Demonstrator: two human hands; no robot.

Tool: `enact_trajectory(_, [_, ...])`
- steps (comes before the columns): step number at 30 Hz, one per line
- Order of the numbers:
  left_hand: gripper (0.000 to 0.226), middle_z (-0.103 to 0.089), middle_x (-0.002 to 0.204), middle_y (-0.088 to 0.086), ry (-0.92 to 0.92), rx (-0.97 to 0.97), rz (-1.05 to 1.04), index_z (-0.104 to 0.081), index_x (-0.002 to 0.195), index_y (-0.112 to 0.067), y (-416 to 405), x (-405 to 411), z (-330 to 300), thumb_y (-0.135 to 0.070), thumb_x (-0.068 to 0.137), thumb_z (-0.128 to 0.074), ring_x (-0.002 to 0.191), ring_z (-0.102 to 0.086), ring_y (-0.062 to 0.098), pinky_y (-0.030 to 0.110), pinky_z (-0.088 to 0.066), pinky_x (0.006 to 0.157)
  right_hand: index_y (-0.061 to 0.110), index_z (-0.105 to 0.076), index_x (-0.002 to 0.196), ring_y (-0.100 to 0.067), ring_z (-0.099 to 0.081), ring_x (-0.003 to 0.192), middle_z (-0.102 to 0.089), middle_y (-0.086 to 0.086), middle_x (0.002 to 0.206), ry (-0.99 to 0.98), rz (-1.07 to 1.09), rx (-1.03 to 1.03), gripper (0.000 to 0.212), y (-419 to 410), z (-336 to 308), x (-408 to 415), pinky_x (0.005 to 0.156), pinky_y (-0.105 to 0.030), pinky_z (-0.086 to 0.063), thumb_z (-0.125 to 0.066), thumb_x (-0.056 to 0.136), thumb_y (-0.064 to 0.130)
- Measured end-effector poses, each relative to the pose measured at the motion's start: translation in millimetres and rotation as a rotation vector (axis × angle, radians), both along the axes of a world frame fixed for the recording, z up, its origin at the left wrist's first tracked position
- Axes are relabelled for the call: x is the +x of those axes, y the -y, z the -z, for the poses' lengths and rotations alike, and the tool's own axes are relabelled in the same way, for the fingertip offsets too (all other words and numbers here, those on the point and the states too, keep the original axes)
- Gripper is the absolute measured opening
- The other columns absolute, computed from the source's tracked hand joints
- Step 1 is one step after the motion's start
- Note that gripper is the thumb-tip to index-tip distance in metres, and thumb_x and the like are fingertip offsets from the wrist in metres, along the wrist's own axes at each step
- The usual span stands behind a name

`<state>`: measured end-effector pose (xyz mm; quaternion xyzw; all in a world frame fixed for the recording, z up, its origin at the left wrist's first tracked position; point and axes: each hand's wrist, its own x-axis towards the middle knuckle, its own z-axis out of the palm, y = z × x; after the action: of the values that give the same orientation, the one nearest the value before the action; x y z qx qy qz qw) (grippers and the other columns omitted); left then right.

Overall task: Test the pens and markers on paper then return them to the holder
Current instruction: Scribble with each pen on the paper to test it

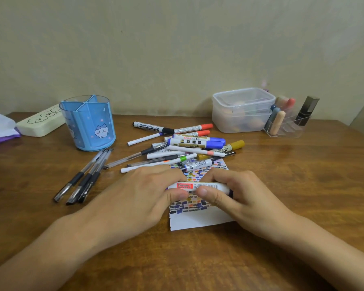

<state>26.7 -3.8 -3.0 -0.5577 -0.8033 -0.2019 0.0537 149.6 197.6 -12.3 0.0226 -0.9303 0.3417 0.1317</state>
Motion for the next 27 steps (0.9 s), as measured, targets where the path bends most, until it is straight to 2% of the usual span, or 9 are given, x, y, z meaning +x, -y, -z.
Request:
enact_trajectory(2, [0.047, -0.050, 0.099, -0.021, 0.037, -0.036, -0.027, -0.057, 0.111, -0.043, 1.4, -1.9, -3.1, -0.069, 0.093, -0.022, 0.095, -0.050, 0.000, 0.025, -0.046, 0.075, 0.034, -0.064, 0.089, -0.013, -0.058, 0.064, -0.067, 0.008, 0.075, -0.012, -0.004, -0.006, 0.034, -1.3, 0.8, -0.8, 0.057, -0.035, -0.044, -0.051, 0.092, 0.066])
enact_trajectory(6, [0.052, -0.042, 0.098, -0.022, -0.022, -0.160, -0.020, -0.062, 0.120, -0.048, 4.3, -3.1, -11.1, -0.074, 0.084, -0.035, 0.096, -0.044, -0.001, 0.025, -0.045, 0.075, 0.036, -0.065, 0.101, -0.014, -0.055, 0.065, -0.066, 0.006, 0.079, -0.002, -0.017, 0.025, 0.037, 0.2, 6.4, -1.9, 0.058, -0.038, -0.044, -0.053, 0.090, 0.069])
enact_trajectory(9, [0.043, -0.044, 0.091, -0.019, 0.028, -0.220, -0.048, -0.063, 0.119, -0.047, 10.3, -10.6, -20.7, -0.067, 0.086, -0.044, 0.093, -0.045, -0.001, 0.023, -0.043, 0.069, 0.040, -0.062, 0.115, -0.011, -0.056, 0.062, -0.065, 0.013, 0.080, -0.045, 0.029, -0.077, 0.033, -3.4, 3.5, -2.7, 0.058, -0.032, -0.045, -0.051, 0.093, 0.063])
enact_trajectory(11, [0.034, -0.049, 0.085, -0.018, 0.042, -0.181, -0.098, -0.061, 0.116, -0.048, 18.2, -20.9, -26.5, -0.061, 0.087, -0.050, 0.088, -0.048, -0.003, 0.022, -0.040, 0.063, 0.041, -0.062, 0.120, -0.011, -0.065, 0.073, -0.069, 0.014, 0.090, -0.064, 0.066, -0.147, 0.031, -8.9, 0.8, -4.1, 0.068, -0.033, -0.050, -0.047, 0.096, 0.055])
enact_trajectory(13, [0.032, -0.054, 0.077, -0.012, 0.078, -0.153, -0.192, -0.047, 0.119, -0.052, 27.0, -31.8, -30.0, -0.050, 0.089, -0.058, 0.076, -0.053, 0.000, 0.026, -0.043, 0.060, 0.039, -0.064, 0.120, -0.010, -0.067, 0.083, -0.070, 0.018, 0.100, -0.091, 0.121, -0.143, 0.030, -15.1, 1.6, -6.6, 0.072, -0.029, -0.051, -0.045, 0.099, 0.050])
enact_trajectory(16, [0.030, -0.057, 0.071, -0.004, 0.058, -0.179, -0.366, -0.034, 0.107, -0.048, 35.7, -42.3, -30.4, -0.041, 0.090, -0.057, 0.064, -0.055, 0.010, 0.040, -0.050, 0.058, 0.039, -0.066, 0.118, -0.011, -0.061, 0.080, -0.066, 0.024, 0.108, -0.121, 0.212, -0.031, 0.025, -24.6, 8.8, -12.0, 0.068, -0.023, -0.045, -0.050, 0.099, 0.043])
enact_trajectory(19, [0.018, -0.054, 0.075, -0.007, -0.037, -0.254, -0.517, -0.035, 0.093, -0.035, 39.0, -49.5, -30.0, -0.040, 0.093, -0.052, 0.068, -0.051, 0.010, 0.029, -0.038, 0.051, 0.040, -0.065, 0.120, 0.000, -0.056, 0.087, -0.057, 0.030, 0.105, -0.102, 0.237, 0.090, 0.024, -30.0, 13.7, -15.7, 0.069, -0.015, -0.037, -0.056, 0.098, 0.035])
enact_trajectory(23, [0.016, -0.055, 0.081, -0.007, -0.064, -0.371, -0.605, -0.036, 0.089, -0.031, 40.2, -58.0, -23.9, -0.039, 0.092, -0.049, 0.072, -0.052, 0.010, 0.029, -0.035, 0.053, 0.043, -0.059, 0.131, 0.009, -0.041, 0.111, -0.053, 0.029, 0.126, -0.041, 0.215, 0.234, 0.034, -35.3, 18.0, -18.7, 0.087, -0.017, -0.035, -0.053, 0.098, 0.040])
enact_trajectory(27, [0.015, -0.054, 0.077, -0.007, -0.078, -0.389, -0.630, -0.037, 0.089, -0.030, 42.6, -64.2, -19.0, -0.039, 0.092, -0.049, 0.071, -0.052, 0.010, 0.030, -0.035, 0.054, 0.046, -0.048, 0.142, 0.001, -0.030, 0.127, -0.045, 0.030, 0.142, 0.031, 0.203, 0.299, 0.042, -38.2, 21.7, -20.5, 0.105, -0.023, -0.031, -0.052, 0.101, 0.040])
